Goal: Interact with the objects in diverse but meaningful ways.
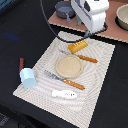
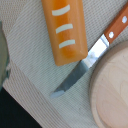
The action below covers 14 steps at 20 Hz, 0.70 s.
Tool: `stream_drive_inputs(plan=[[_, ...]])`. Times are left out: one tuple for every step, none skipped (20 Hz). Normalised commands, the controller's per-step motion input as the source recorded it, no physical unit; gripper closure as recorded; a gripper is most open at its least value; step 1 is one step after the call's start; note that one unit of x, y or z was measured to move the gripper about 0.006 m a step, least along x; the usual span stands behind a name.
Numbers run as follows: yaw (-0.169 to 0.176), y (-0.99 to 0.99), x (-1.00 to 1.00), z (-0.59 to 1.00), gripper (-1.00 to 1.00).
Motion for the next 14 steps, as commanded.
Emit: stream_drive_inputs(plan=[[0.000,-0.68,-0.35,0.37,-1.00],[0.000,-0.68,-0.41,0.40,-1.00],[0.000,-0.73,-0.45,0.46,-1.00],[0.000,-0.75,-0.45,0.48,-1.00],[0.000,-0.75,-0.44,0.49,-1.00],[0.000,-0.75,-0.44,0.53,-1.00],[0.000,-0.74,-0.45,0.54,-1.00],[0.000,-0.73,-0.47,0.52,-1.00],[0.000,-0.73,-0.47,0.50,-1.00],[0.000,-0.72,-0.49,0.47,-1.00],[0.000,-0.72,-0.50,0.44,-1.00],[0.000,-0.72,-0.49,0.42,-1.00],[0.000,-0.72,-0.50,0.40,-1.00],[0.000,-0.73,-0.49,0.38,-1.00]])
